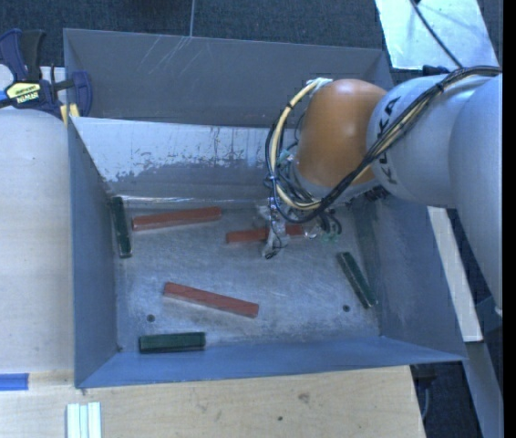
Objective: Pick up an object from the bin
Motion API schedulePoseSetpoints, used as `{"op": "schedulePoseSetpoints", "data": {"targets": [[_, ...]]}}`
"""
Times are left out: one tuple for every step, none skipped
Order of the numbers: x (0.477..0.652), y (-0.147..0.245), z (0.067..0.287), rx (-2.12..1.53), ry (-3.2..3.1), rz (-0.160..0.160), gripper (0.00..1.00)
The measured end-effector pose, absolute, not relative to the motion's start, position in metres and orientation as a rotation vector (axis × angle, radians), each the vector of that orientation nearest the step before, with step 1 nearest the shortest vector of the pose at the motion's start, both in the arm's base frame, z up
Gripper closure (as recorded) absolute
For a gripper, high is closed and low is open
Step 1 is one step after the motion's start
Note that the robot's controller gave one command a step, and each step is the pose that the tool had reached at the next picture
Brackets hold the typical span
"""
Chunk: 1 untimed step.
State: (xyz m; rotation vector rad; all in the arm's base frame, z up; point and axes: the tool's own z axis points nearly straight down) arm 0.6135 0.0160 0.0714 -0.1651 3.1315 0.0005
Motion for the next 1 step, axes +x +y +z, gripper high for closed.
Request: {"op": "schedulePoseSetpoints", "data": {"targets": [[0.6153, 0.0161, 0.1065, -0.167, 3.129, -0.001, 1.00]]}}
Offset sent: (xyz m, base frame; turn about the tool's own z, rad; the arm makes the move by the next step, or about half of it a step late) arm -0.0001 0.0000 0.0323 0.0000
